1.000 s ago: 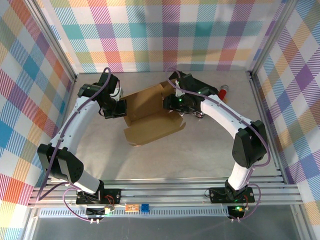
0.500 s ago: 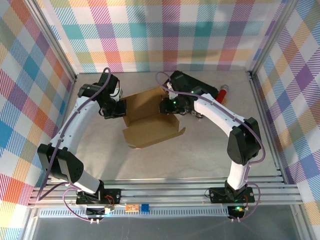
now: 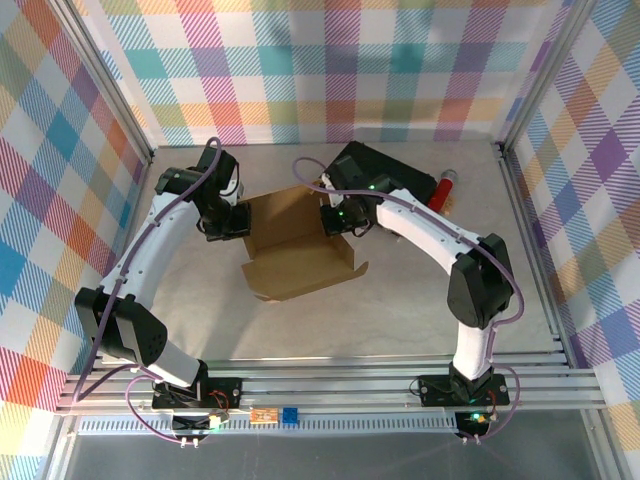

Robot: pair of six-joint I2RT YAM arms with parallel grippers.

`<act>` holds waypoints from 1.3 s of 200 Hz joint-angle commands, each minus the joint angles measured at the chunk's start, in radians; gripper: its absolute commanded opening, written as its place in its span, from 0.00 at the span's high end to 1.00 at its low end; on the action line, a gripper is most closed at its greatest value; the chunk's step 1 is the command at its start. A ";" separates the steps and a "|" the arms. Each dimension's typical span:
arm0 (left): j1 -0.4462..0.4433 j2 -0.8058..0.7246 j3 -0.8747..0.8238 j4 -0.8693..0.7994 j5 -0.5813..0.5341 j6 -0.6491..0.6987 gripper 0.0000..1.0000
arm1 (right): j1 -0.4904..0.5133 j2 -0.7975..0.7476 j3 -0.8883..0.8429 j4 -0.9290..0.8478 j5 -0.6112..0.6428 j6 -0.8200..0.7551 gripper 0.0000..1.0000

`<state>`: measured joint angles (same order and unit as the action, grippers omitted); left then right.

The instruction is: Fold the paper box

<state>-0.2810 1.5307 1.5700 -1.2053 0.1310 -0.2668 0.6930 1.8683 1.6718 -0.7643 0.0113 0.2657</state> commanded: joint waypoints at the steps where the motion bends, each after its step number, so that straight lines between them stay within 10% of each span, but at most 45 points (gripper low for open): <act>1: -0.012 0.003 0.042 0.036 0.064 -0.011 1.00 | 0.062 0.031 0.061 -0.032 0.032 -0.078 0.95; 260: -0.010 0.017 0.032 0.044 0.070 -0.008 1.00 | 0.272 0.117 0.256 -0.134 0.234 -0.288 0.91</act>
<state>-0.2790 1.5364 1.5723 -1.2545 0.0837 -0.2687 0.9241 2.0285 1.8412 -0.9604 0.3038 -0.0128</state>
